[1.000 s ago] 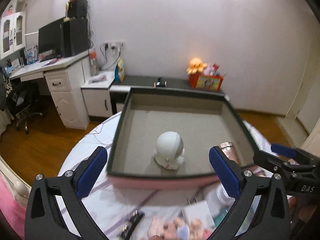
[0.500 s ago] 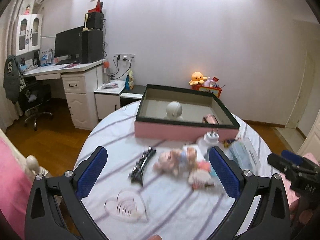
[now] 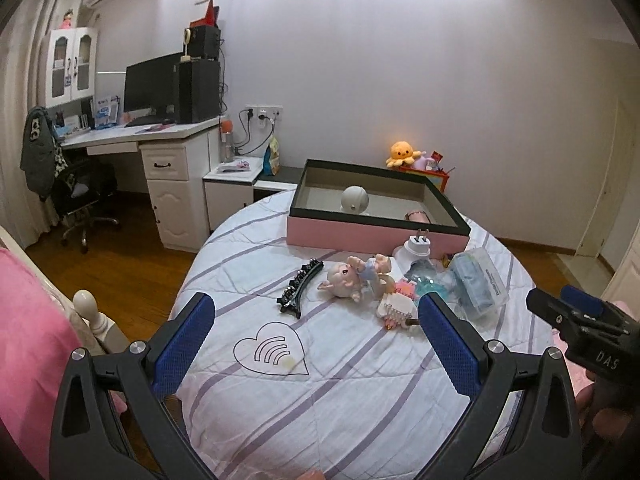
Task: Organize rigid objects
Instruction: 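Grasp the black hair clip with the left tool while the right tool grasps the Dental Flossers box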
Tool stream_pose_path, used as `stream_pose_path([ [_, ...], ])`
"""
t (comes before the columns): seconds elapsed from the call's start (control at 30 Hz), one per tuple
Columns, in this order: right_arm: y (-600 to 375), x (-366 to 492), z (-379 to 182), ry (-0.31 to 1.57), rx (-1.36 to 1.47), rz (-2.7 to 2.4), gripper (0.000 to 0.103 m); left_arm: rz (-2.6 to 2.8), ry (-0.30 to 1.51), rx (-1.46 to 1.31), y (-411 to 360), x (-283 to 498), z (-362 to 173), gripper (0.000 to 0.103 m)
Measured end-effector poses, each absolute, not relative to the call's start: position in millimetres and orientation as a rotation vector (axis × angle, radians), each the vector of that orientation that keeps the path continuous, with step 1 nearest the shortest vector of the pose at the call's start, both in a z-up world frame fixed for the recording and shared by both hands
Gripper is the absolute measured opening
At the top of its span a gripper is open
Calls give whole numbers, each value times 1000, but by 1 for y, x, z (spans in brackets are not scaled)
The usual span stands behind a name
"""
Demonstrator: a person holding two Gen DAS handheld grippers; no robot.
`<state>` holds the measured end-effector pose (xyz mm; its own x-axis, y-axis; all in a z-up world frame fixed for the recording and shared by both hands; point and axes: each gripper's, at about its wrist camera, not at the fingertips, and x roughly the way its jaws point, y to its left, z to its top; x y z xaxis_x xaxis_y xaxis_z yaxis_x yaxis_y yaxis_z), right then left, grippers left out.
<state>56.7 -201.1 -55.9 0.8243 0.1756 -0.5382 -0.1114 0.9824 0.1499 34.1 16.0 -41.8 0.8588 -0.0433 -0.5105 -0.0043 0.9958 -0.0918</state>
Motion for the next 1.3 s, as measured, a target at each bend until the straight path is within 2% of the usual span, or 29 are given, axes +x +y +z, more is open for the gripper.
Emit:
stream_pose_path([
  [0.5,-201,67,-64,609,96,127,94,19,561,-58,23,58,-55,103],
  [0.97,-218,143,-93,727,71,73,94,76,768,68,32,165,-124,103],
  [1.23,-215,182,-112,793,46,69,94,20,896,126,29,207,-139,103],
  [1.27,-213,185,-115,805,39,73,94,7,906,125,28,212,-140,100],
  [1.3,-212,187,-117,813,32,75,93,-15,913,114,27,215,-141,92],
])
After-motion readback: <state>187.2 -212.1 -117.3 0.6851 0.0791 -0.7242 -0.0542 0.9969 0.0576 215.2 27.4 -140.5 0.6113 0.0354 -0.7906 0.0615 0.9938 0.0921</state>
